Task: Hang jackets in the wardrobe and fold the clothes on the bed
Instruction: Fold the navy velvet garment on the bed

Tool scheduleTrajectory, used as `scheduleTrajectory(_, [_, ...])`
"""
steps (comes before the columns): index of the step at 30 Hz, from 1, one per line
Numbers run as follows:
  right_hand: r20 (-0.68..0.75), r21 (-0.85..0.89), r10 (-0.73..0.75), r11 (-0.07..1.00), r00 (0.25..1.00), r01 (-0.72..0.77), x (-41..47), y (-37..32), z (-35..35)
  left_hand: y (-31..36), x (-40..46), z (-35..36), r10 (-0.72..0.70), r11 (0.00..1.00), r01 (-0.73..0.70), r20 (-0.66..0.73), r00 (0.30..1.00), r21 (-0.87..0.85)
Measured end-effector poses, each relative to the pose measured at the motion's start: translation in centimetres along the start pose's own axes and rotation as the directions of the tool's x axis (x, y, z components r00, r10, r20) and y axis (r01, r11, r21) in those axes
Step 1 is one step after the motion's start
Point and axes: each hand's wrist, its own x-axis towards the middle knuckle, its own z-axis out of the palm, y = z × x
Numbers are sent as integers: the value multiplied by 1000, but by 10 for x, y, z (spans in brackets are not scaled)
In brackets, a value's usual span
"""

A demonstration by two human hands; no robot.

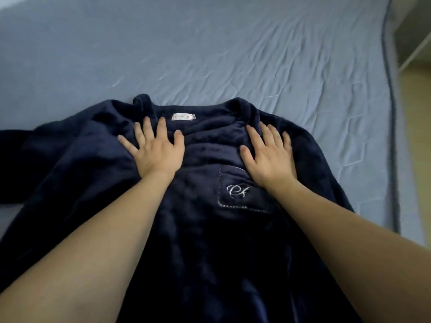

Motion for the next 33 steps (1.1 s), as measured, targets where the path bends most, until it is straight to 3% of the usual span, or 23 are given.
scheduleTrajectory(3, [-1,96,-14,995,1000,14,-26,3,-9,-7,-9,-5,38,990,-42,-30,999,-138])
scheduleTrajectory(7, [3,296,5,955,1000,-6,-96,17,-46,-27,-54,-33,90,963,-59,108,990,-262])
scheduleTrajectory(10, [40,269,181,945,983,-185,-168,39,-80,-21,-155,-70,224,932,-198,53,973,-304])
scheduleTrajectory(12, [179,237,343,895,922,-379,-218,53,-99,-19,-244,-98,441,853,-408,30,897,-326])
scheduleTrajectory(14, [386,245,334,862,860,-444,-259,61,-115,-21,-322,-125,632,764,-586,129,764,-270])
scheduleTrajectory(16, [508,408,235,782,828,-472,-287,60,-124,-23,-369,-144,659,734,-671,343,669,-103])
scheduleTrajectory(17, [520,480,203,734,829,-481,-297,56,-128,-23,-385,-150,609,731,-682,444,657,6])
scheduleTrajectory(19, [493,588,241,616,836,-524,-304,53,-144,-18,-408,-158,475,726,-660,555,683,192])
scheduleTrajectory(22, [370,754,434,376,821,-538,-298,80,-195,-3,-426,-168,395,774,-588,546,739,236])
scheduleTrajectory(24, [252,826,590,282,767,-488,-288,116,-228,7,-424,-171,472,804,-584,478,741,110])
scheduleTrajectory(25, [189,828,672,283,716,-484,-285,131,-236,11,-420,-173,508,828,-560,451,734,-21])
scheduleTrajectory(27, [188,837,718,240,671,-492,-287,129,-232,14,-414,-175,573,816,-510,483,662,-270])
scheduleTrajectory(29, [237,832,629,263,741,-489,-291,95,-208,9,-419,-175,629,768,-527,584,513,-365])
scheduleTrajectory(30, [264,791,591,319,762,-522,-293,75,-191,0,-420,-172,617,775,-508,626,478,-376])
scheduleTrajectory(31, [249,696,567,459,785,-552,-296,54,-175,-13,-417,-172,593,801,-445,635,495,-401])
scheduleTrajectory(33, [70,404,436,810,897,-426,-305,18,-148,-54,-399,-178,546,820,-286,527,652,-496])
